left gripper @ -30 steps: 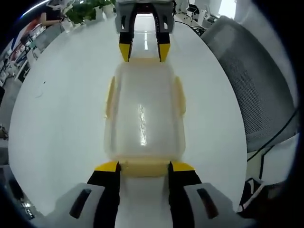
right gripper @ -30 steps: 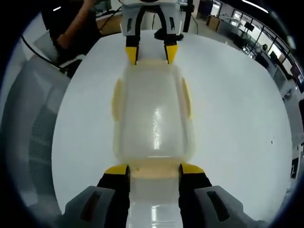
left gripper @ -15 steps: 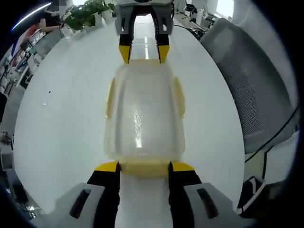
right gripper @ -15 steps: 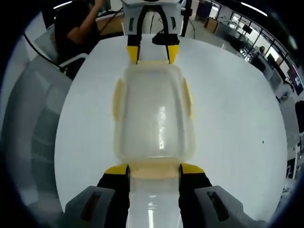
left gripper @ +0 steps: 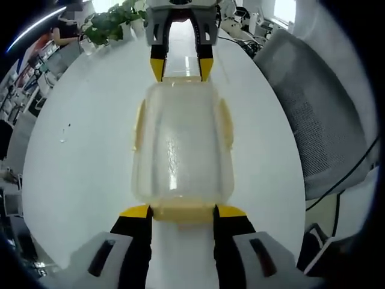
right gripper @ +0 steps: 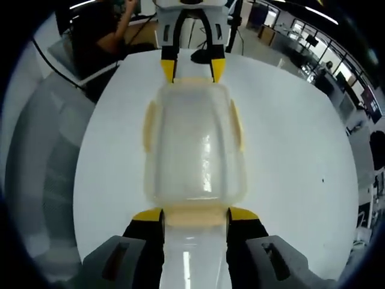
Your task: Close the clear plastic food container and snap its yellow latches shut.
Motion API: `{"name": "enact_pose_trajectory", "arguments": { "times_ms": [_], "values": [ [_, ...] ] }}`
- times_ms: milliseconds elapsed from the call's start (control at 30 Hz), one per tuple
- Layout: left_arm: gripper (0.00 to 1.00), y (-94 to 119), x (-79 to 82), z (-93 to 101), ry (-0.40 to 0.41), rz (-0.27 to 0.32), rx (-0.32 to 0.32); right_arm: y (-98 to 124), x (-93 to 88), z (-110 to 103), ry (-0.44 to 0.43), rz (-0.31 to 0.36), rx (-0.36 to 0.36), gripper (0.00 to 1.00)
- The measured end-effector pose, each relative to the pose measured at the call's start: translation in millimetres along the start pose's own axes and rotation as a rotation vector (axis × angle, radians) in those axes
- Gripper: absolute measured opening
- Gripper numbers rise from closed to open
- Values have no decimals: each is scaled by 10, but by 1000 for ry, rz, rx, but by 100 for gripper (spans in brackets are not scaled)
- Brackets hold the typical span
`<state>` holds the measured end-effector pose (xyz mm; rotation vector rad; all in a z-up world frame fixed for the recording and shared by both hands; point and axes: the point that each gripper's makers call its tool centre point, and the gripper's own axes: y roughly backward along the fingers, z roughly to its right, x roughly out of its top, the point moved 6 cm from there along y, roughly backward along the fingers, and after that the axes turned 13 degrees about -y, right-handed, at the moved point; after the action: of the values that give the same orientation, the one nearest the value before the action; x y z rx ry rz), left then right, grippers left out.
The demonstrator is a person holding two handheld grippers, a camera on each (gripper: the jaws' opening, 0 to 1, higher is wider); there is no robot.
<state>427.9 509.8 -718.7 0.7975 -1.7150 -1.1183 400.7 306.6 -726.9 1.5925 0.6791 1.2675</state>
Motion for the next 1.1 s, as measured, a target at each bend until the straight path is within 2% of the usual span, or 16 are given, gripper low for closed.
{"name": "enact_pose_trajectory", "arguments": {
  "times_ms": [367,1100],
  "values": [
    [39,82,160,-32,-6,12,14,198,-47,11,18,-1,-12,39],
    [39,-12,460,-100,-20,34,13,387,-330,38,7,-14,-16,39]
  ]
}}
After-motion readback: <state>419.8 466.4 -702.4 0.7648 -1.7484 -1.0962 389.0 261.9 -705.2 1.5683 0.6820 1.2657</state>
